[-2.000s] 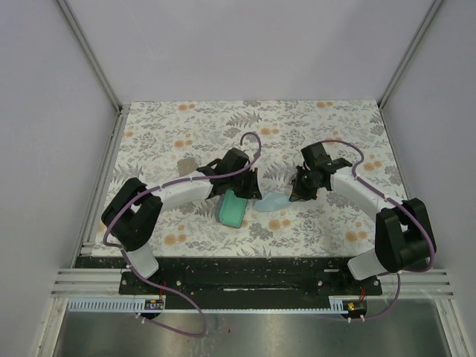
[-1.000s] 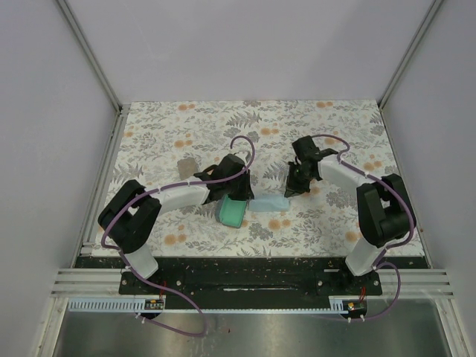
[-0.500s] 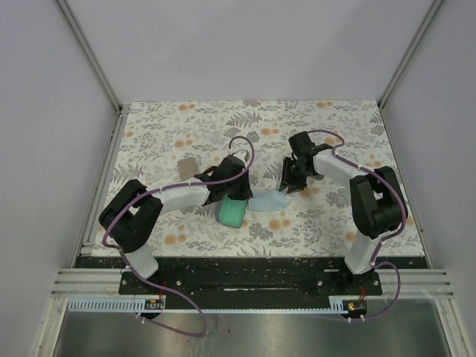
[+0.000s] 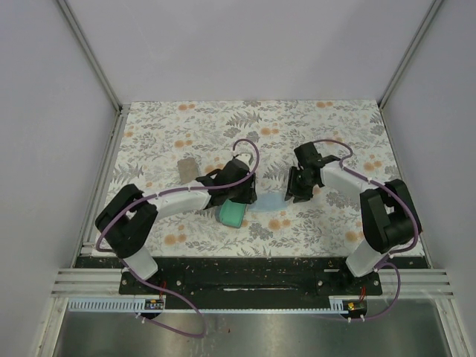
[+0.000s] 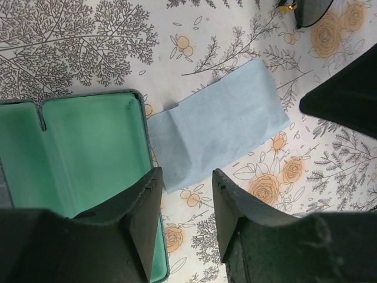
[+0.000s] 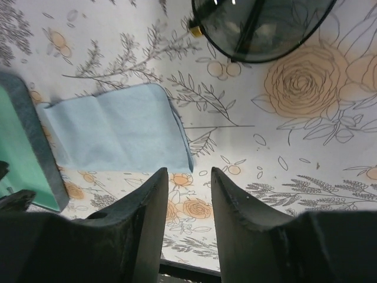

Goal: Organize the sunglasses
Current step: Fold the glasses cleaning cloth at the center of the board, then pick up the folded cleaning cloth from the center of the board.

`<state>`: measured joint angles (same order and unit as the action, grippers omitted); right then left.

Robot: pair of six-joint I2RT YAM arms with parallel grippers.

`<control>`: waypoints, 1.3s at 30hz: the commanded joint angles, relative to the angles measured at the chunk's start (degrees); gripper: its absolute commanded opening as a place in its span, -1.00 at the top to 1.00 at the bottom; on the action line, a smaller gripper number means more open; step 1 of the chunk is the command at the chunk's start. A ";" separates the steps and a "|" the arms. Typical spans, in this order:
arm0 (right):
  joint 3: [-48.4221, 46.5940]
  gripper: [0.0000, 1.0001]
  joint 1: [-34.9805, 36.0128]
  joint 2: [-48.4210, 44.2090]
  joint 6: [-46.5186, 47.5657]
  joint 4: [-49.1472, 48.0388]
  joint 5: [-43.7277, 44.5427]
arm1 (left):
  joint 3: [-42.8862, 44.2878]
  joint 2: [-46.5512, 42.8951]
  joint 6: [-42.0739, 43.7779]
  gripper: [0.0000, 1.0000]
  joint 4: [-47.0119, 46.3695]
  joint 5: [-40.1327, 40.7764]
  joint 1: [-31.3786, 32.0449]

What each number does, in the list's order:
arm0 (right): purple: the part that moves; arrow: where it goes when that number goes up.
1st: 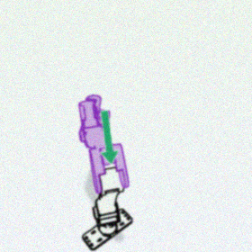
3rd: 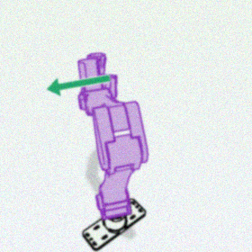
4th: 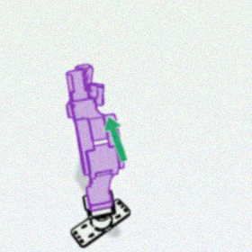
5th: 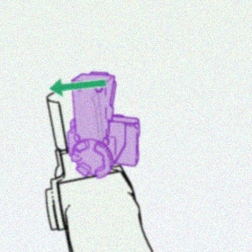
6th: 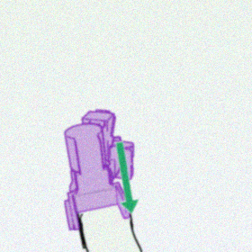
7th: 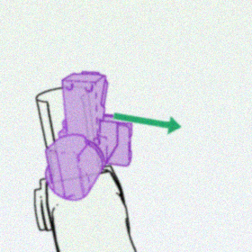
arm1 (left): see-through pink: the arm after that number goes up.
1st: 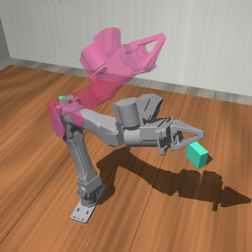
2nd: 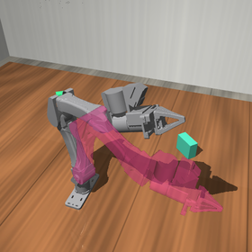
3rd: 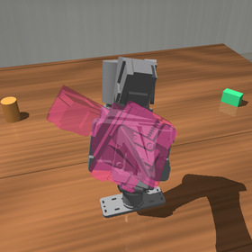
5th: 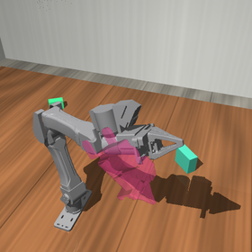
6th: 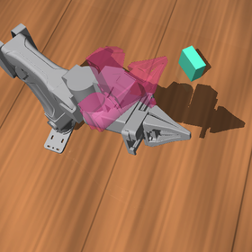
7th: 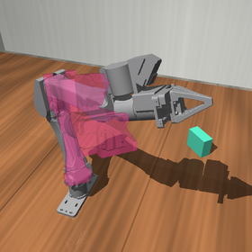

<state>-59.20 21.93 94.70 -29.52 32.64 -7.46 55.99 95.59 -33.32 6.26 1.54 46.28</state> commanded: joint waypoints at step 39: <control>9.89 1.00 2.06 -7.86 -3.97 -0.65 6.58 | 6.59 0.38 16.52 0.22 7.54 -4.43 8.21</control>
<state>-50.06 25.28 89.23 -34.37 30.92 -3.05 59.16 94.48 -23.68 14.59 1.48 53.69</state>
